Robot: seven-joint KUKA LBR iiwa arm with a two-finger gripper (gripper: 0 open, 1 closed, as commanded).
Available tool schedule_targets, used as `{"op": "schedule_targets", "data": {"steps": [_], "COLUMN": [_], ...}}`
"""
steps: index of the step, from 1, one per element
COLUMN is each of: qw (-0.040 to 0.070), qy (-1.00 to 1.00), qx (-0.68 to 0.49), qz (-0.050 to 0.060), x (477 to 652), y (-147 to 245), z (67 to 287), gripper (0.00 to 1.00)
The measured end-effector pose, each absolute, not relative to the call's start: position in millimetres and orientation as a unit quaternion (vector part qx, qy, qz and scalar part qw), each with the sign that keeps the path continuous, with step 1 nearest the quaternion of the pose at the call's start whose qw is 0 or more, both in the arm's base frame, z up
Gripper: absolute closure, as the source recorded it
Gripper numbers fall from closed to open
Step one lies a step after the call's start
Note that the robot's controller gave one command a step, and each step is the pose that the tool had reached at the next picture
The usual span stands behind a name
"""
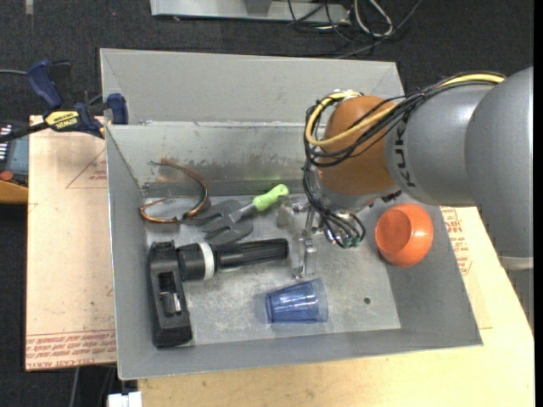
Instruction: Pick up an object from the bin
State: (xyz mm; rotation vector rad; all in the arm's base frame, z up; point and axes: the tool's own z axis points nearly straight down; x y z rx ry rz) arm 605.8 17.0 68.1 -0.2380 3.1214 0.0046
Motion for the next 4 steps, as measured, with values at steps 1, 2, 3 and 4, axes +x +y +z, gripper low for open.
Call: {"op": "schedule_targets", "data": {"steps": [1, 2, 3, 4], "qw": [0.029, 0.029, 0.037, 0.044], "qy": [0.997, 0.997, 0.998, 0.997], "qx": [-0.076, -0.077, -0.054, -0.070], "qz": [-0.002, -0.002, -0.006, -0.008], "x": [554.3, 554.5, 552.2, 568.4], "y": [10.8, 10.9, 51.0, 126.3], "z": [78.1, 77.9, 72.4, 91.8], "gripper": [0.00, 0.00, 0.00, 0.00]}}
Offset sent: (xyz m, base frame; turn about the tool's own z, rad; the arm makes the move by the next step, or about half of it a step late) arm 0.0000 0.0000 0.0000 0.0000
